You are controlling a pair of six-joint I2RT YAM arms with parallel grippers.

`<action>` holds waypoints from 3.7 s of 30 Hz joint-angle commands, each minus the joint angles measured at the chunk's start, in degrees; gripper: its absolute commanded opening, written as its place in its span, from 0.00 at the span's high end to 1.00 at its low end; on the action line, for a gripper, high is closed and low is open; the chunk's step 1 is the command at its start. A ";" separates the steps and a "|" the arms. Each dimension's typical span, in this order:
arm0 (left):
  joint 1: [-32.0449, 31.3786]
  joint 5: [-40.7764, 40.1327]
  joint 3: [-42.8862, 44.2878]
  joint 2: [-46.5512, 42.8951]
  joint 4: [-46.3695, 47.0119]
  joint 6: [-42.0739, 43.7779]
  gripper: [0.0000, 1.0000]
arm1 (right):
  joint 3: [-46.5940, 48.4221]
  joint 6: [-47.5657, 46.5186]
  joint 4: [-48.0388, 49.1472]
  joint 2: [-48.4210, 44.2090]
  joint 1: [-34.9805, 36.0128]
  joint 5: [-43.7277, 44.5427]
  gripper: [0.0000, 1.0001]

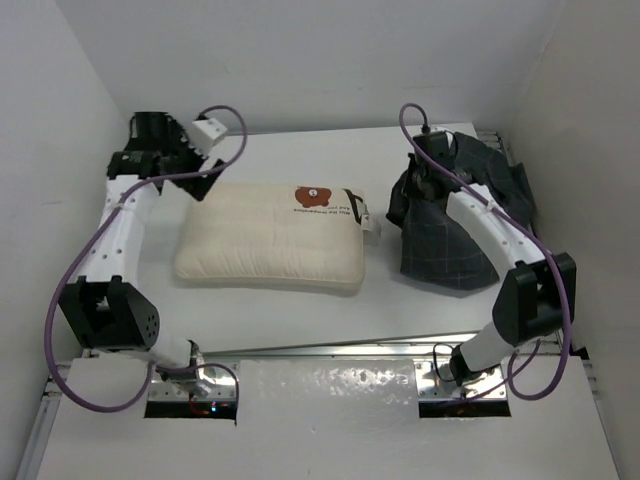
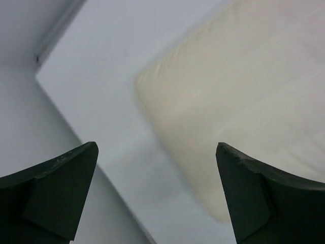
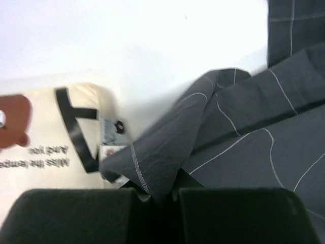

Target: Put the pillow into the pillowcase

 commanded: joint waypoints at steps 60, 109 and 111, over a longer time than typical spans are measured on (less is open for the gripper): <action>-34.59 -2.00 -10.26 5.36 20.31 -19.90 1.00 | 6.25 -12.76 -2.25 4.84 9.50 -5.27 1.00; -30.20 13.09 -3.72 10.02 20.92 -45.37 1.00 | -14.39 -26.32 1.56 -15.81 25.75 -0.08 1.00; -30.20 13.28 -6.28 10.37 23.47 -47.75 1.00 | -16.96 -24.21 3.35 -14.34 26.81 -1.13 0.97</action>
